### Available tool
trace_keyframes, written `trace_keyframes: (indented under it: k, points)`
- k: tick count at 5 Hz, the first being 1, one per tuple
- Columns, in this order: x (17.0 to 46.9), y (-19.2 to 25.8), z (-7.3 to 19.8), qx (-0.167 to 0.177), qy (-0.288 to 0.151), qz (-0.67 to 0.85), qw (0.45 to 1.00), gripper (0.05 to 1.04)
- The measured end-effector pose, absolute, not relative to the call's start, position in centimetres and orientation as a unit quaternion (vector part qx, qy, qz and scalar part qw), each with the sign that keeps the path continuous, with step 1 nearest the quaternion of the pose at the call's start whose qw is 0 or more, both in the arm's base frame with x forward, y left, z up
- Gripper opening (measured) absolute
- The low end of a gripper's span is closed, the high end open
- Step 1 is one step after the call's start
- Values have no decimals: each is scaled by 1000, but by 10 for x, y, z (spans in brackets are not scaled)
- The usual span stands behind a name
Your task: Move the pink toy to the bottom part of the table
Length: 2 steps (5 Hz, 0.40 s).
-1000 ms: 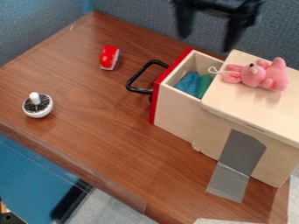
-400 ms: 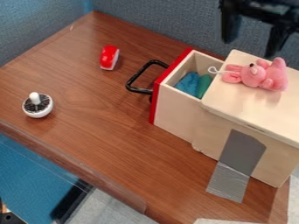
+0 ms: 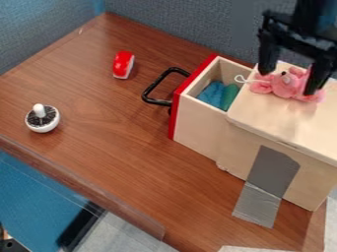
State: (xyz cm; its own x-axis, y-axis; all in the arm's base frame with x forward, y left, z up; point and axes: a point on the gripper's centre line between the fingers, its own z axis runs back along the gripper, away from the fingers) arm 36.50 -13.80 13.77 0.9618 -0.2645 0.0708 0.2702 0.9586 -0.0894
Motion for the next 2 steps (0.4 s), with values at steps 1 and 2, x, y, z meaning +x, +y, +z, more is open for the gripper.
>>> trace_keyframes:
  k: [1,2]
  points:
    - [369,-139,132,-46,-33,-131,990,1000]
    - [377,-139,121,-39,-28,-128,991,1000]
